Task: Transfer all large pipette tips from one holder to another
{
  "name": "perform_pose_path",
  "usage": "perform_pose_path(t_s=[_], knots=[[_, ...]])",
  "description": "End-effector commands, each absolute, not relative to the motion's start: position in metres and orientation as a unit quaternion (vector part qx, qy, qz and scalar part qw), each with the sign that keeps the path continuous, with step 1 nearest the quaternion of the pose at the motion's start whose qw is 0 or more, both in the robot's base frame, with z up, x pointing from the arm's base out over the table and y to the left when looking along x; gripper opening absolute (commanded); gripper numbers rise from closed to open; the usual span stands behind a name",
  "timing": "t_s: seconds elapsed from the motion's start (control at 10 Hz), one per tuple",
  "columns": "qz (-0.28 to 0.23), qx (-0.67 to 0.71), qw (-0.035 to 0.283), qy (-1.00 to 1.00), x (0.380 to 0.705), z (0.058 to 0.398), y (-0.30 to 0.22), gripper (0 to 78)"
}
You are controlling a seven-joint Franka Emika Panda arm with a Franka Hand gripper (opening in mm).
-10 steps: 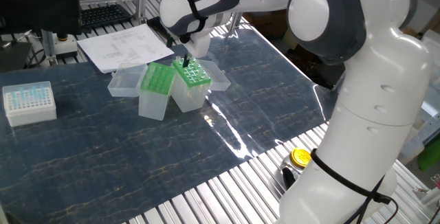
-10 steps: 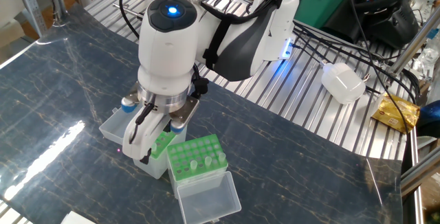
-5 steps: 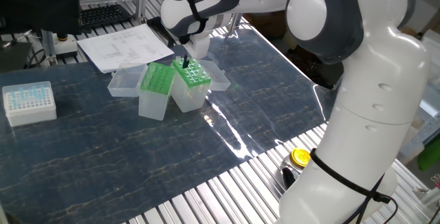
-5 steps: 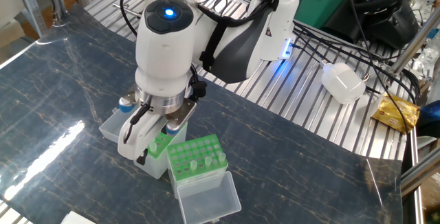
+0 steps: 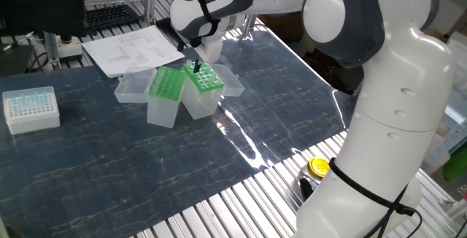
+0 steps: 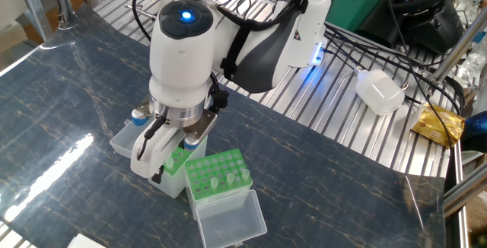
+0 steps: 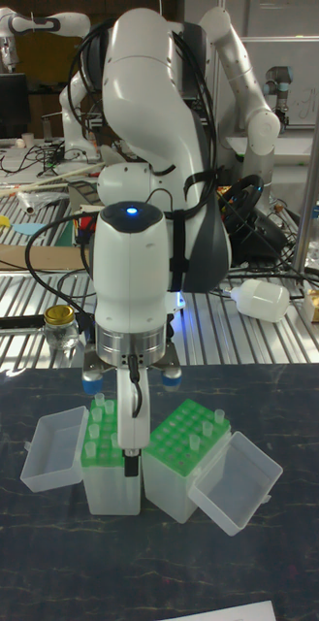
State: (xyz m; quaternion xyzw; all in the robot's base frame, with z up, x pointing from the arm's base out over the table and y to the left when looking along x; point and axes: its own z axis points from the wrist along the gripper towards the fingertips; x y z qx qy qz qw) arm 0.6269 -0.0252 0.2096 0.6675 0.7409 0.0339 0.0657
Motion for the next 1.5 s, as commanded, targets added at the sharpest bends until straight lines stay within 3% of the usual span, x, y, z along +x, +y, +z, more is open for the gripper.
perform_pose_path(t_s=[0.1, 1.5], knots=[[0.03, 0.667, 0.067, 0.741, 0.6284, 0.2074, -0.0248, 77.5], [-0.001, 0.652, 0.05, 0.757, 0.6282, 0.2043, -0.0267, 77.5]])
